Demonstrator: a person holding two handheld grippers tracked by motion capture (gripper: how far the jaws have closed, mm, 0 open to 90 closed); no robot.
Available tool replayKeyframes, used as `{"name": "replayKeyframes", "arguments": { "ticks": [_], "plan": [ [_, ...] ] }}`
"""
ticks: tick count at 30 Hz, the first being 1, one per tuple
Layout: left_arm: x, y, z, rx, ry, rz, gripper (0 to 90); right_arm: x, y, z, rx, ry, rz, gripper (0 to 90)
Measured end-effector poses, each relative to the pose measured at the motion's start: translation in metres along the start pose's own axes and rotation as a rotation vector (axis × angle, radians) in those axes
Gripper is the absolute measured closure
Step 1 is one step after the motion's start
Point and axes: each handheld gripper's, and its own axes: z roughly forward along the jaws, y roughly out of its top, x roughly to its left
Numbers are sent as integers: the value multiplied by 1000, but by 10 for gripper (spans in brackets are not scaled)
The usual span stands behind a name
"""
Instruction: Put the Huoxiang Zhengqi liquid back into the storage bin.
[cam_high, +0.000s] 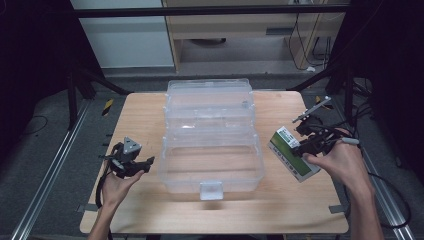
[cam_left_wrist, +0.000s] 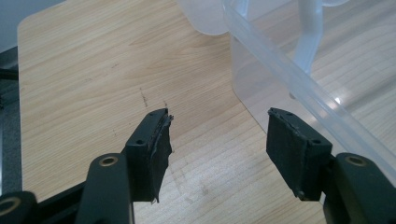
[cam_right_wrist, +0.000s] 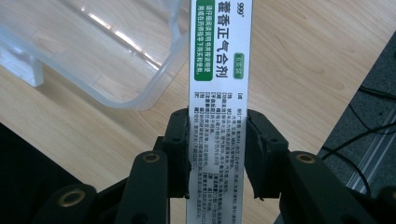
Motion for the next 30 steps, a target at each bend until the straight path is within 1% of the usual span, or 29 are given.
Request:
{"name": "replayKeyframes", "arguments": {
  "ticks": [1, 2, 4, 5, 8, 10, 11, 13, 17, 18, 23, 25, 27, 30],
  "plan": [
    [0, 0, 0, 0, 0, 1, 392, 0, 2, -1, -5, 2, -12, 644],
    [0, 0, 0, -1, 0, 0, 392, 1, 3, -2, -5, 9, -12, 643],
    [0, 0, -1, -1, 1, -1, 392, 2, 6, -4, -13, 15, -27, 643],
    [0, 0, -1, -2, 1, -2, 392, 3, 8, -5, -16, 16, -28, 644],
    [1, 0, -1, -2, 1, -3, 392, 6, 12, -9, -30, 17, -55, 643],
    [1, 0, -1, -1, 2, -2, 392, 6, 15, -11, -38, 27, -78, 643],
    [1, 0, -1, -1, 1, -2, 392, 7, 16, -12, -40, 35, -77, 644],
    [1, 0, 0, -1, 1, -1, 392, 9, 19, -14, -48, 53, -98, 644],
    [1, 0, 0, 1, 2, -1, 392, 13, 22, -17, -65, 80, -140, 643],
    [1, 0, 0, 1, 2, -1, 392, 15, 24, -17, -71, 84, -158, 643],
    [0, 0, 0, 3, 2, 1, 392, 23, 32, -17, -85, 101, -195, 643],
    [1, 0, 0, 2, 2, -1, 392, 26, 35, -17, -93, 111, -218, 643],
    [2, -1, -1, 0, 3, -4, 392, 28, 39, -16, -91, 110, -244, 643],
    [2, -1, -1, -1, 3, -6, 392, 31, 44, -15, -86, 124, -264, 643]
  ]
}}
